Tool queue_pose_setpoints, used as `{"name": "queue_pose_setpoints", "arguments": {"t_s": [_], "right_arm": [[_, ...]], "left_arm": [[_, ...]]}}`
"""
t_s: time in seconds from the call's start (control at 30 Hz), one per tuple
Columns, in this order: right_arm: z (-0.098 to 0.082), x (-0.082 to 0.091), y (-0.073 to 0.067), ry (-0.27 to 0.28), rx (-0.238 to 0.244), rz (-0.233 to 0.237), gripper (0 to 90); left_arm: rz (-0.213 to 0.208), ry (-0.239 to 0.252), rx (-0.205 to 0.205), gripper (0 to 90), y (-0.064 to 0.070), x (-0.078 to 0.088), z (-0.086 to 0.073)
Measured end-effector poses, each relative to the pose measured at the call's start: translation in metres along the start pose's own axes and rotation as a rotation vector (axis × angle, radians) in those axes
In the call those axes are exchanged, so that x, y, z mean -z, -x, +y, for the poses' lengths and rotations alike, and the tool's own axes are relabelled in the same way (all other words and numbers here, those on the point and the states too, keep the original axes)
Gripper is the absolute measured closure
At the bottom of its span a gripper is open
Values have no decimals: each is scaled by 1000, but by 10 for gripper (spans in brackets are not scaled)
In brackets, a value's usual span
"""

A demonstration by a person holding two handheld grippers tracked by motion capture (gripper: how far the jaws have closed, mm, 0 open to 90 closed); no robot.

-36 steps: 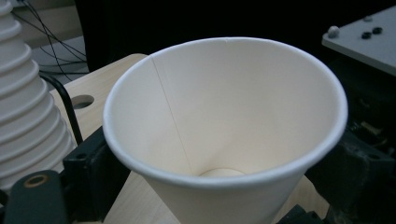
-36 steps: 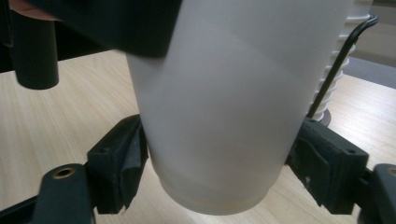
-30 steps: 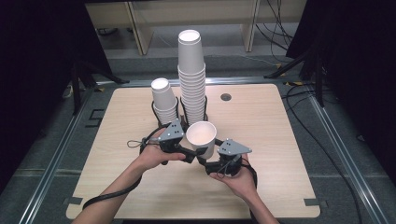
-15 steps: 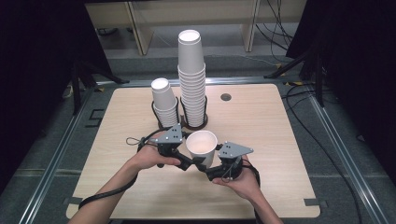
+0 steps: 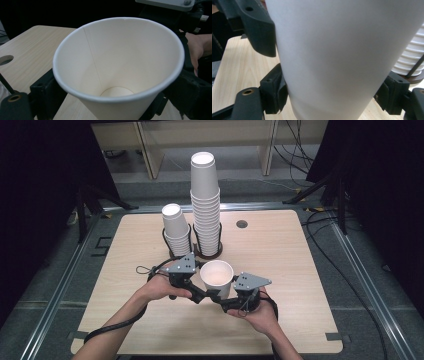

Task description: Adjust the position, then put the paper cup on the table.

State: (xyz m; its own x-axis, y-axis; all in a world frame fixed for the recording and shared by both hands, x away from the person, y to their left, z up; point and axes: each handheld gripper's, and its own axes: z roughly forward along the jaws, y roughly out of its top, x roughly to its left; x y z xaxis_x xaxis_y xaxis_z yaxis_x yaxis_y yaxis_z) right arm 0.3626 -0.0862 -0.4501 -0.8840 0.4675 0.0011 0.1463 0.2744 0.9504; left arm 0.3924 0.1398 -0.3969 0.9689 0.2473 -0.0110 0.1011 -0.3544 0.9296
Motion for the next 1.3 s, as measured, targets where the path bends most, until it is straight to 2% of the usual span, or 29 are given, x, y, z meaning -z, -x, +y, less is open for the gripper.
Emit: {"name": "queue_pose_setpoints", "arguments": {"t_s": [0.07, 0.1, 0.17, 0.2, 0.27, 0.3, 0.33, 0.37, 0.4, 0.47, 0.5, 0.53, 0.57, 0.6, 0.63, 0.67, 0.7, 0.73, 0.77, 0.8, 0.87, 0.9, 0.97, 1.0, 1.07, 1.1, 1.17, 1.2, 1.3], "right_arm": [[1, 3, 2, 4, 9, -29, 238], [1, 5, 5, 15, 9, -52, 239], [0, 6, 6, 19, -4, -66, 239], [0, 11, 8, 17, -33, -85, 239], [-1, 13, 11, 37, -21, -97, 239], [-1, 15, 13, 49, -36, -110, 239], [-1, 20, 15, 31, -46, -138, 239], [-2, 26, 22, 55, -51, -191, 238], [-2, 26, 22, 55, -51, -191, 238], [-3, 35, 26, 50, -110, -235, 238], [-3, 39, 32, 64, -83, -271, 238], [-3, 43, 34, 68, -107, -293, 238], [-4, 47, 38, 82, -104, -334, 238], [-3, 53, 40, 73, -124, -352, 237], [-3, 55, 44, 103, -129, -357, 238], [-3, 63, 49, 108, -130, -407, 238], [-3, 63, 49, 108, -130, -407, 238], [-3, 67, 50, 100, -139, -436, 237], [-3, 69, 52, 115, -147, -427, 237], [-3, 72, 54, 116, -119, -467, 238], [-5, 76, 54, 120, -152, -467, 238], [-5, 78, 54, 112, -155, -491, 238], [-6, 80, 56, 122, -144, -511, 237], [-6, 82, 57, 109, -152, -504, 237], [-6, 83, 60, 119, -142, -531, 236], [-6, 82, 61, 128, -162, -509, 237], [-5, 83, 65, 126, -155, -547, 237], [-4, 84, 67, 108, -154, -548, 236], [-3, 83, 76, 123, -154, -553, 236]], "left_arm": [[13, -3, -2, 57, 1, 2, 0], [41, 6, 11, 34, 1, 5, 0], [49, 17, 20, 31, 1, 6, -1], [63, 26, 26, 23, 1, 8, -2], [95, 23, 27, 22, 2, 15, -6], [120, 18, 34, 16, 2, 19, -9], [136, 25, 45, 16, 2, 24, -13], [158, 26, 51, 13, 2, 30, -17], [192, 37, 60, 13, 2, 35, -22], [251, 45, 83, 16, 1, 48, -32], [287, 49, 92, 16, 1, 54, -37], [319, 53, 104, 16, 1, 59, -42], [347, 62, 116, 16, 0, 64, -46], [376, 75, 123, 16, 0, 68, -51], [407, 69, 126, 17, 0, 73, -54], [434, 77, 115, 17, -1, 77, -57], [456, 85, 116, 17, -1, 81, -59], [479, 82, 112, 17, -1, 85, -61], [497, 85, 111, 18, -1, 88, -63], [508, 93, 119, 18, -1, 90, -65], [534, 96, 123, 18, 0, 94, -68], [537, 119, 123, 18, 0, 94, -70], [547, 105, 127, 18, 3, 99, -74], [543, 128, 133, 17, 4, 98, -76], [563, 117, 144, 18, 9, 102, -81], [563, 149, 145, 18, 9, 102, -84], [589, 133, 160, 17, 14, 107, -89], [598, 138, 171, 17, 15, 108, -93], [637, 160, 197, 17, 17, 110, -104]]}}
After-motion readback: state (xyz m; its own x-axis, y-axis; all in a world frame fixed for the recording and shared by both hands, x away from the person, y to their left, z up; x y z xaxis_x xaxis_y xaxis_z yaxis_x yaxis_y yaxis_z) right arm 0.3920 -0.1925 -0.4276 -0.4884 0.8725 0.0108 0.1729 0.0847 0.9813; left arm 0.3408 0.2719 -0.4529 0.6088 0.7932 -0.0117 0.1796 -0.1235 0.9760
